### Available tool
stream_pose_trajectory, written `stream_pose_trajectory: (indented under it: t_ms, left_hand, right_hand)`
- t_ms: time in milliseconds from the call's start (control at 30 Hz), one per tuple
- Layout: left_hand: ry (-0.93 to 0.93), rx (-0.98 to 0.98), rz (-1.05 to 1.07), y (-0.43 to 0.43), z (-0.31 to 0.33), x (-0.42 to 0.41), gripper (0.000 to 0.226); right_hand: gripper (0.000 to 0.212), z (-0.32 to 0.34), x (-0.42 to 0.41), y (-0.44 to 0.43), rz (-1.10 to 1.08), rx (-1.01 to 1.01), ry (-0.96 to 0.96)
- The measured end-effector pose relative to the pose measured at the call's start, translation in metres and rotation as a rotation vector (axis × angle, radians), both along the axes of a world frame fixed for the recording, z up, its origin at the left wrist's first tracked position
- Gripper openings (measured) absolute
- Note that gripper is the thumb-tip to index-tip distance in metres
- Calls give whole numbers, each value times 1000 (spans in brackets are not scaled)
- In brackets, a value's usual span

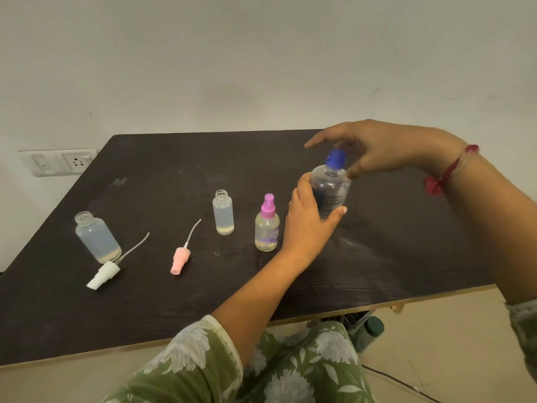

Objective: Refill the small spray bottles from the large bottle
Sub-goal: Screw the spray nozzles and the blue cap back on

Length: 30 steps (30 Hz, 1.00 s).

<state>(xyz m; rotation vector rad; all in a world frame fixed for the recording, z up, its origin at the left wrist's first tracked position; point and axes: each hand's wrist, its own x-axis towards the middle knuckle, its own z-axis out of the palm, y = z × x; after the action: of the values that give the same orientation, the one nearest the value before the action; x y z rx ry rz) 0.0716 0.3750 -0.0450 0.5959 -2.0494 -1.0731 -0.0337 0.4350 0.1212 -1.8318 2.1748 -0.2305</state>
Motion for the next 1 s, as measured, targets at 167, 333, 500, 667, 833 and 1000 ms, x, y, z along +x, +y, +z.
stream_pose_trajectory:
  t_ms: [167,333,500,667,833,1000]
  left_hand:
    - [10,-11,9,-1,-1,0,80]
    - [-7,-13,14,-1,-1,0,81]
    - [-8,-14,13,-1,-1,0,81]
    - [-15,-18,12,-1,-1,0,82]
    - [-2,-18,13,-1,-2,0,81]
    - [12,-9,5,0,-2,0,79]
  right_hand:
    - [44,9,7,6,-176,-136,0]
    - [39,-7,16,-5,-226,-146,221]
    - [20,-9,17,-9,-196,-156,249]
    - [17,-8,12,-10,-177,-170,228]
    - [20,-7,9,-9,-160,-165,177]
    - [42,-3,11,-1,-122,-152,105]
